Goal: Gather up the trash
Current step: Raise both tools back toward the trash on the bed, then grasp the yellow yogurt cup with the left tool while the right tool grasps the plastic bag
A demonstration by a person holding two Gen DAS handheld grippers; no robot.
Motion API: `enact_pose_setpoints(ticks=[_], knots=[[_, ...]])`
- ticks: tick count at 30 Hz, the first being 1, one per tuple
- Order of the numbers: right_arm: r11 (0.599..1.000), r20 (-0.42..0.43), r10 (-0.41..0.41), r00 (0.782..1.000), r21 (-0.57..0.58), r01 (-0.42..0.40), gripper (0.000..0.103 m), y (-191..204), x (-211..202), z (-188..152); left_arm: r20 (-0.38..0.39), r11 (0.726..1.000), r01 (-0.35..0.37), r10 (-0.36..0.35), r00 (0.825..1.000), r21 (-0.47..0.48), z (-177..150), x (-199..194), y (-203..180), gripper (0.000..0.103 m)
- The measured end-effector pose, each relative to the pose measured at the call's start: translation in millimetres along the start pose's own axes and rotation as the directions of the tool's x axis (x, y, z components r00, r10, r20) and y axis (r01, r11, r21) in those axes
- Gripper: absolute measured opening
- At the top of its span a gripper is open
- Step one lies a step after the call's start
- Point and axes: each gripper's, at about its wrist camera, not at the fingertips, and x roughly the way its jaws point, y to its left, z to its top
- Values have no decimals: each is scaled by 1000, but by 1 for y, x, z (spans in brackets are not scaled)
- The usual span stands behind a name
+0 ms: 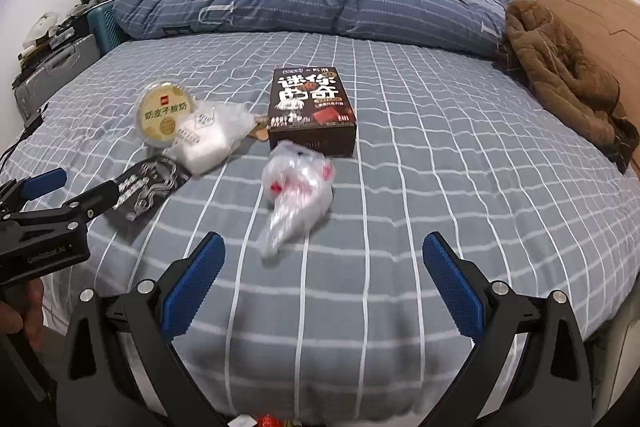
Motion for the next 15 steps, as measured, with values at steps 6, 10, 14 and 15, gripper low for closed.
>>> enact_pose_setpoints(ticks=[6,10,14,15], knots=[[1000,-6,12,1000,0,-12,95,-1,25,21,12,1000,-22,22,1000,-13,35,30,12,97],[1000,-17,21,1000,1,-21,95,1,41,31,5,999,-34,34,999,-37,54,51,28,97],[1000,-32,30,999,0,-30,95,3,56,38,-1,998,-55,55,998,-41,75,78,44,97],[999,-39,36,999,3,-36,94,2,60,40,-6,998,-53,53,999,-45,78,83,48,97]])
